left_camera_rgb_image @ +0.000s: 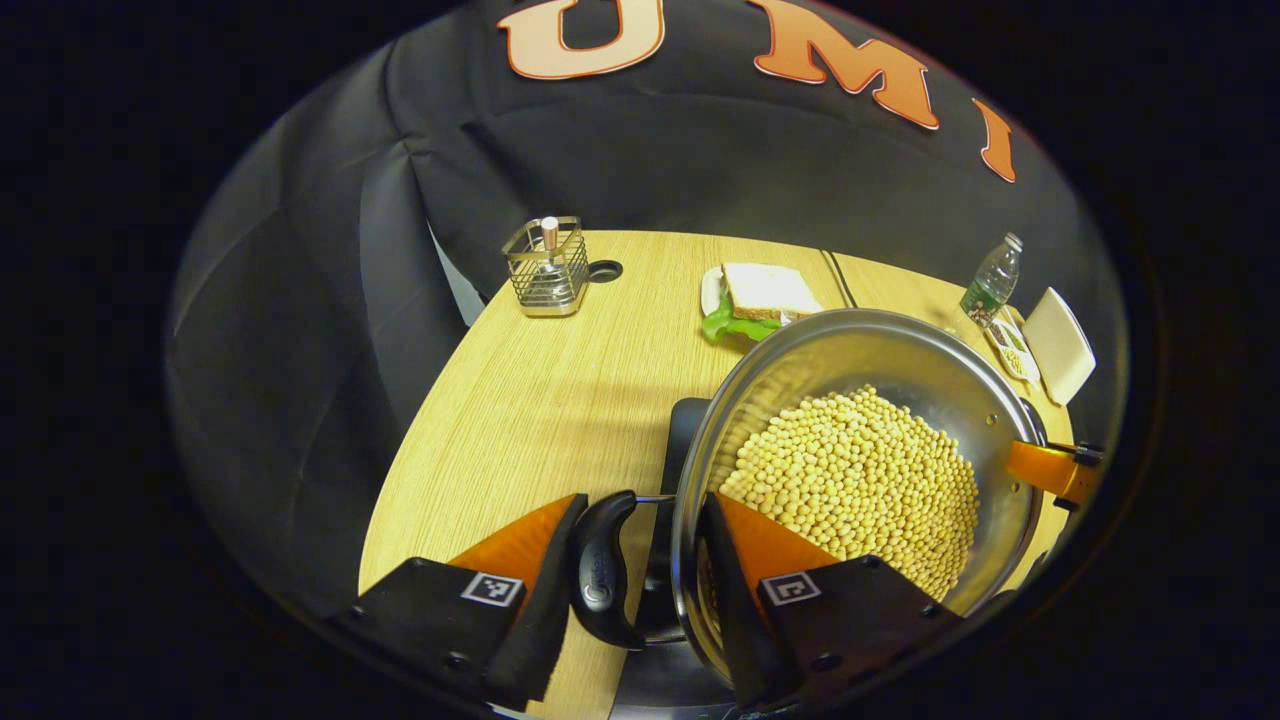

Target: First push the handle of the pot to place it horizontally, then grasp the pot with both hands and set it on the induction cooktop.

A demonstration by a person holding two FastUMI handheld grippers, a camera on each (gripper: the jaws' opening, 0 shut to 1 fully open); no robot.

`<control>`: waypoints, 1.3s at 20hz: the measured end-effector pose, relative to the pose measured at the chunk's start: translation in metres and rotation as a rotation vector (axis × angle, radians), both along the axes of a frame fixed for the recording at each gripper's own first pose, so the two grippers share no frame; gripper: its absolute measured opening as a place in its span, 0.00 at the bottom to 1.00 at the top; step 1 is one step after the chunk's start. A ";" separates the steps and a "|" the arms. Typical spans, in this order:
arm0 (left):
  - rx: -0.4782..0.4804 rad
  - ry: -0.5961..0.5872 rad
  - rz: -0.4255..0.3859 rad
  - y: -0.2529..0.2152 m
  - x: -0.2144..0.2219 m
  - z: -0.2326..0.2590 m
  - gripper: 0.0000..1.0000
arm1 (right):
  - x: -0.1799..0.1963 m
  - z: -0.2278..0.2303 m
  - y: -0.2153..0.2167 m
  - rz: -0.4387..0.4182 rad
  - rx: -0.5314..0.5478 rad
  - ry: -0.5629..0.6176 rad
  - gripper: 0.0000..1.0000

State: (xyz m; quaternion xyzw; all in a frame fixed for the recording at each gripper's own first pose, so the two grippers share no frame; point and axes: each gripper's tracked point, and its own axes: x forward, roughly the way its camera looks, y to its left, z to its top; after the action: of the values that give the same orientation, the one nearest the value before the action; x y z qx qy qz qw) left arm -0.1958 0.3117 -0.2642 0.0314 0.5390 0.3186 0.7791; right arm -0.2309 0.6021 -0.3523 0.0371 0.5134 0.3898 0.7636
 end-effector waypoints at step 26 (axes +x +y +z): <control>0.330 -0.821 -0.405 -0.255 0.227 0.305 0.91 | 0.184 0.250 -0.236 -0.345 0.384 -0.717 0.93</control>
State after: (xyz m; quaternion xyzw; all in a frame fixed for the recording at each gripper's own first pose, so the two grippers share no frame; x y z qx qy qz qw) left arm 0.0311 0.0568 0.0410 0.1303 0.1124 0.2277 0.9584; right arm -0.0470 0.3656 -0.1025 0.1259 0.1207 0.3334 0.9265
